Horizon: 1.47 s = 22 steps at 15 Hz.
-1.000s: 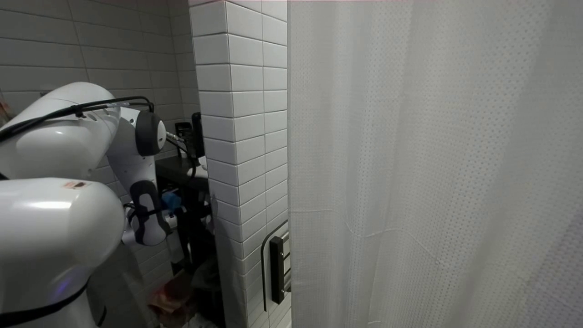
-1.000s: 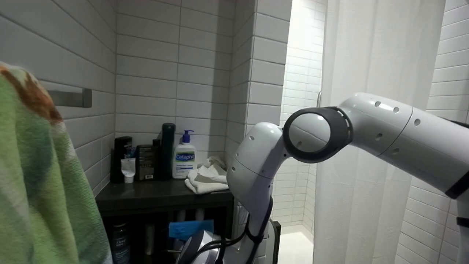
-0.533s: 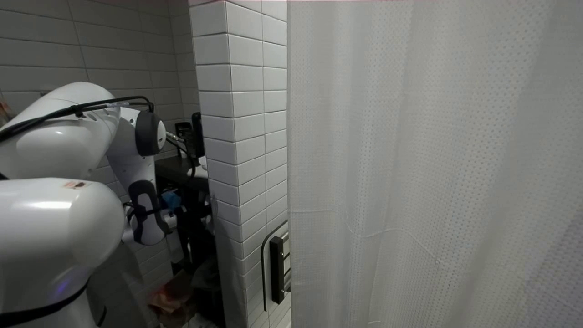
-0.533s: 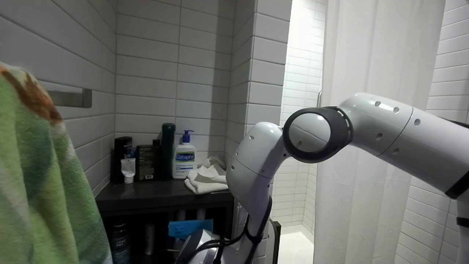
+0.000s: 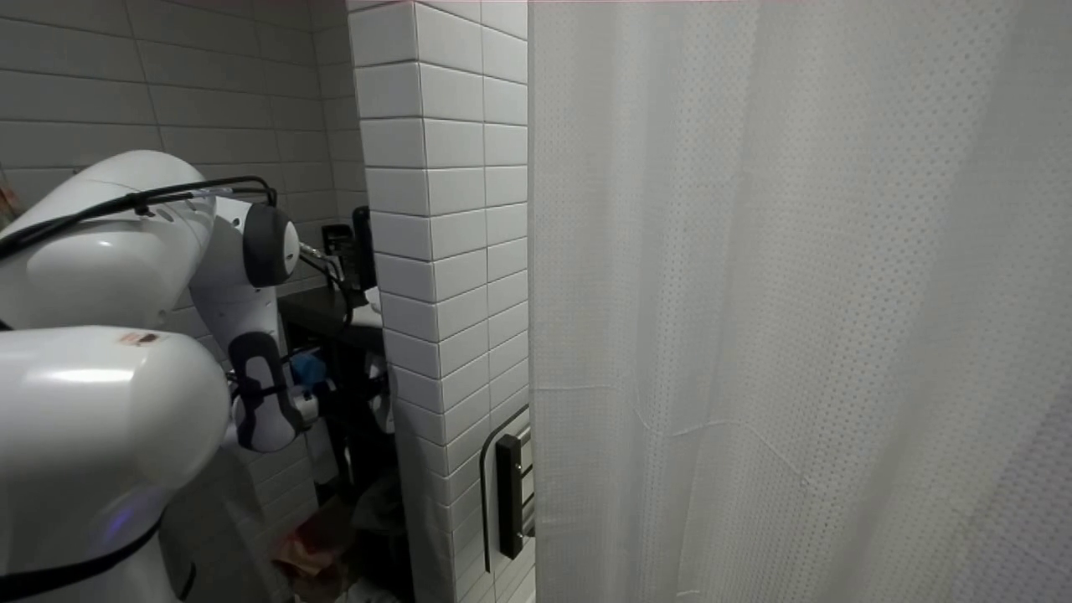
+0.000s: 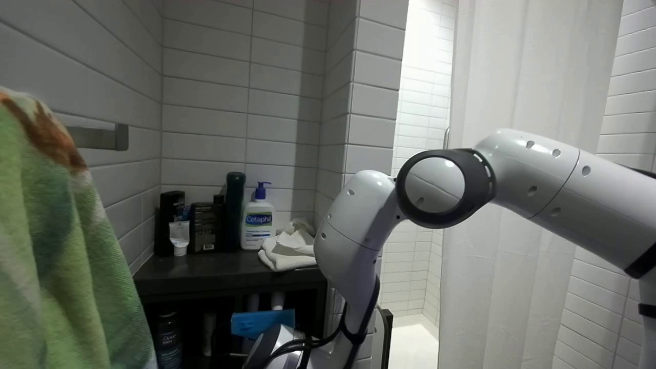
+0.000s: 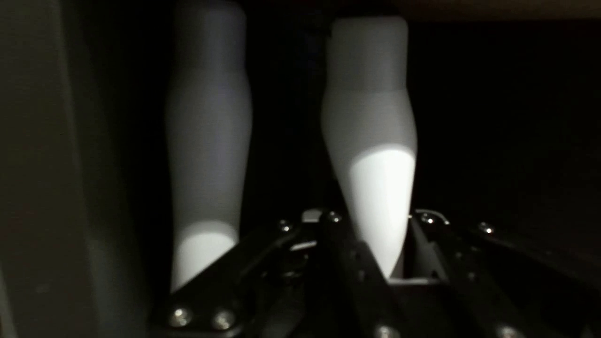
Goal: Move the first right bottle from the second shelf to the top shelf
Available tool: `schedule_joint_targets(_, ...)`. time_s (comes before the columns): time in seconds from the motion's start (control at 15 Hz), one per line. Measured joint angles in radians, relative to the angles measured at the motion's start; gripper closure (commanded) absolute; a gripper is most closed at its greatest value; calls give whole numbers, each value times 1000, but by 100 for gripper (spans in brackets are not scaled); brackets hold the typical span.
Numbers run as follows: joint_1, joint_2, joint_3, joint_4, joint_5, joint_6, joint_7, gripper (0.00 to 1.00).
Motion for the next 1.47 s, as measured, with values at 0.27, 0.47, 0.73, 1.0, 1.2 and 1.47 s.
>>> schedule_joint_targets(0.27,12,-3,7,-15,14,-17,0,94)
schedule_joint_targets(0.47,18,-13,13,-41,15,-30,6,94)
schedule_joint_targets(0.73,24,-37,13,-107,11,-52,41,94)
schedule_joint_targets(1.0,25,-70,13,-207,-10,-79,110,94)
schedule_joint_targets(1.2,25,-92,14,-284,-40,-104,164,94)
schedule_joint_targets(1.47,26,-114,24,-372,-79,-140,220,94)
